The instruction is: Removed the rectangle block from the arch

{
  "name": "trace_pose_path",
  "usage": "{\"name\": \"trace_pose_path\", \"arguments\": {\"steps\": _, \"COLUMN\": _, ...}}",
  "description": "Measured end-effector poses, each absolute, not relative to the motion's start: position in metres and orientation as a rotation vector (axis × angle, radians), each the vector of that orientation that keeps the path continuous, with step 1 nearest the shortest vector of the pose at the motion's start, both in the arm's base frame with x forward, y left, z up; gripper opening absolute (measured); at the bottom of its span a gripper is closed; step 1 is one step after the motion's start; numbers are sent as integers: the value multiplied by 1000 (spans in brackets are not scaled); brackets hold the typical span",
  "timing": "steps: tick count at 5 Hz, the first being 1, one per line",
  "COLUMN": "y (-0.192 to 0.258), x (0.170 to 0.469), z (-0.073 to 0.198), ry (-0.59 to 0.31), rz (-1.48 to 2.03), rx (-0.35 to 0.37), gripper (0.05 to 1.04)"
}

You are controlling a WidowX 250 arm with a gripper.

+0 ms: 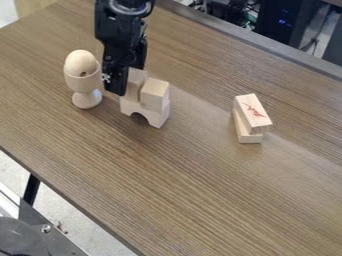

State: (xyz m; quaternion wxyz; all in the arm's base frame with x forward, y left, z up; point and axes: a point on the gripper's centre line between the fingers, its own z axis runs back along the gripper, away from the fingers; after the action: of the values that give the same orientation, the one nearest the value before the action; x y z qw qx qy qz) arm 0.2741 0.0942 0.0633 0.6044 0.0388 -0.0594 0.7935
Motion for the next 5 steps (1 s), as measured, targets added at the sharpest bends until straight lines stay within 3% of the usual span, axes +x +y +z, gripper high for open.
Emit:
{"name": "trace_pose_path", "arguments": {"steps": 1, "y": 95, "x": 274, "z": 63, "ry": -138, "rz": 1842, "rx": 85, "gripper": 565}}
{"name": "trace_pose_path", "arguments": {"steps": 2, "y": 90, "x": 276, "z": 67, "ry": -123, "rz": 1825, "rx": 48, "gripper": 564}}
{"name": "trace_pose_path", "arguments": {"steps": 3, "y": 92, "x": 291, "z": 98, "ry": -209, "rz": 1757, "rx": -31, "gripper": 564}}
{"name": "trace_pose_path", "arguments": {"steps": 4, "y": 94, "x": 307, "z": 132, "ry": -318, "rz": 1645, "rx": -50, "gripper": 564}}
{"name": "trace_pose_path", "arguments": {"steps": 5, "y": 77, "x": 324, "z": 153, "ry": -379, "rz": 1494, "rx": -22, "gripper": 564}}
